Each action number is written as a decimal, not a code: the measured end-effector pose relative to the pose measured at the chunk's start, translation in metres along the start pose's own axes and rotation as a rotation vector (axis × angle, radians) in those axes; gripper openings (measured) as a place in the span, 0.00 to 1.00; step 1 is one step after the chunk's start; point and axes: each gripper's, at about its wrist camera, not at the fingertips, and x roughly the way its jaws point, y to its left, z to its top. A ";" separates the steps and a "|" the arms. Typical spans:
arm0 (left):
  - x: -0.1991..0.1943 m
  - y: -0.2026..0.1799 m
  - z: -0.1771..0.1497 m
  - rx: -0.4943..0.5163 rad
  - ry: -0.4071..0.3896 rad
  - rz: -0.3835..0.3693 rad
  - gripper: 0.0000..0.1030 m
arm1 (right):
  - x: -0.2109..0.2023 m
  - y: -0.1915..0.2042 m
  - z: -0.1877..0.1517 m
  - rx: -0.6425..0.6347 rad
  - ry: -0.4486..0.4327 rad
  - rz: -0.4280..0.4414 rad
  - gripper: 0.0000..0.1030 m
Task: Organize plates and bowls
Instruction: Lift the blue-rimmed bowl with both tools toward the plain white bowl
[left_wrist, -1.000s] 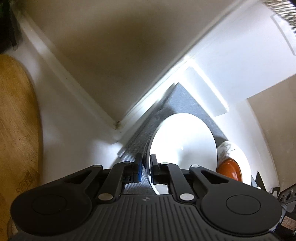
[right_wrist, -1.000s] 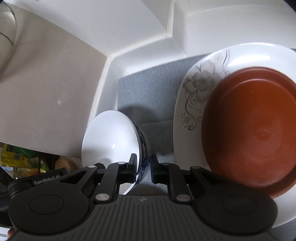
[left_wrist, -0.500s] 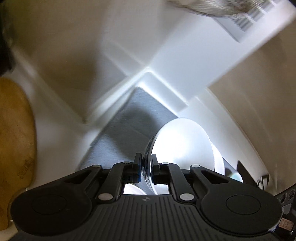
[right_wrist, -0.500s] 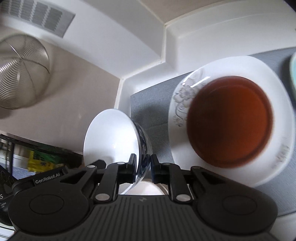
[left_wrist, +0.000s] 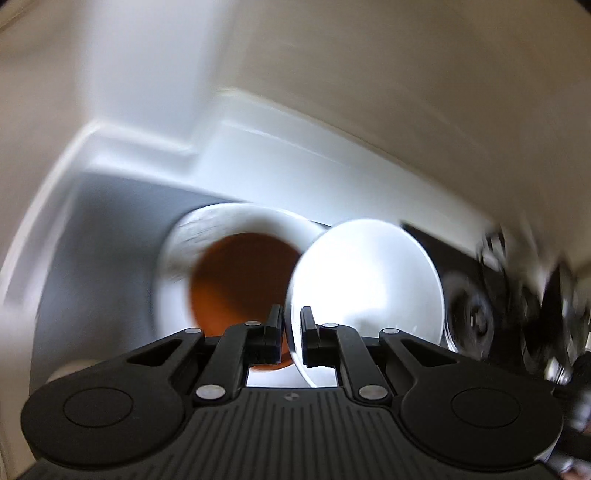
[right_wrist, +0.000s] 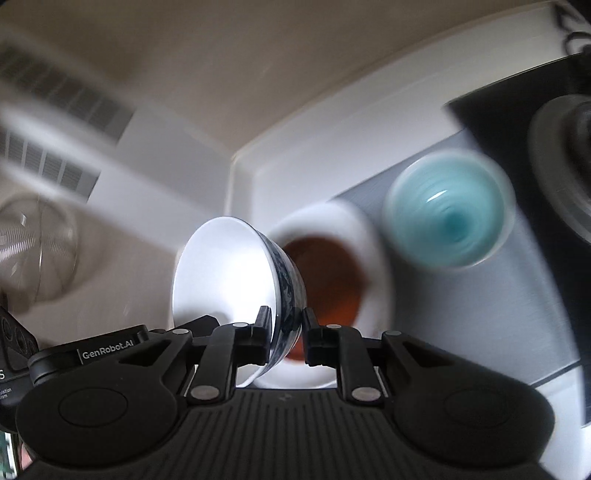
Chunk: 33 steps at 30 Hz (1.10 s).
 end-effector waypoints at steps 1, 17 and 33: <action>0.007 -0.009 0.004 0.018 0.016 -0.008 0.09 | -0.006 -0.007 0.005 0.009 -0.018 -0.016 0.18; 0.143 -0.086 0.038 0.186 0.315 -0.054 0.09 | -0.008 -0.111 0.053 0.151 -0.091 -0.172 0.16; 0.167 -0.101 0.036 0.267 0.337 0.006 0.10 | 0.029 -0.097 0.048 -0.184 -0.062 -0.380 0.14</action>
